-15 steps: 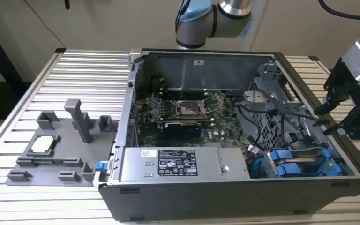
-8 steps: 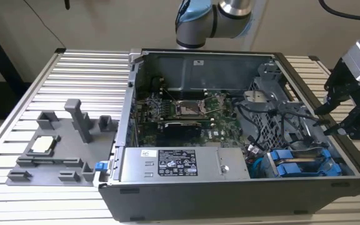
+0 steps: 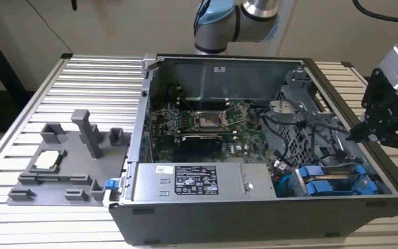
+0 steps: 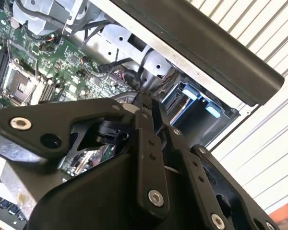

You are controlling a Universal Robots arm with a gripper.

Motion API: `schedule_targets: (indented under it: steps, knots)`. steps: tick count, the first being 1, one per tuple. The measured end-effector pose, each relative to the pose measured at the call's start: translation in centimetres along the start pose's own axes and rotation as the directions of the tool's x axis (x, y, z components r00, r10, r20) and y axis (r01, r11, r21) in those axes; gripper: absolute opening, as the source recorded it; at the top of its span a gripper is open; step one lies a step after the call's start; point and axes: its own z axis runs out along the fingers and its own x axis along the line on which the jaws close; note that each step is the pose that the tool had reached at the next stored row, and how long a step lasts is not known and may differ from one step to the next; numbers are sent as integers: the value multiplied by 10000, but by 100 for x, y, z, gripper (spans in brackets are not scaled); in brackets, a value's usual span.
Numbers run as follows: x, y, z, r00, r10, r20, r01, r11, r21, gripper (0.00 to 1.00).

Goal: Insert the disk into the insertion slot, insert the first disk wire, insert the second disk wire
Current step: 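Insert the first disk wire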

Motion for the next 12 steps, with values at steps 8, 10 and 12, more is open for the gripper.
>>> schedule_targets:
  steps: [8, 10, 12]
  knots:
    - [0, 0, 0, 10000, 2, 0, -2, 10000, 0, 19]
    - [0, 0, 0, 10000, 2, 0, -2, 10000, 1, 19]
    - [0, 0, 0, 10000, 2, 0, -2, 10000, 0, 19]
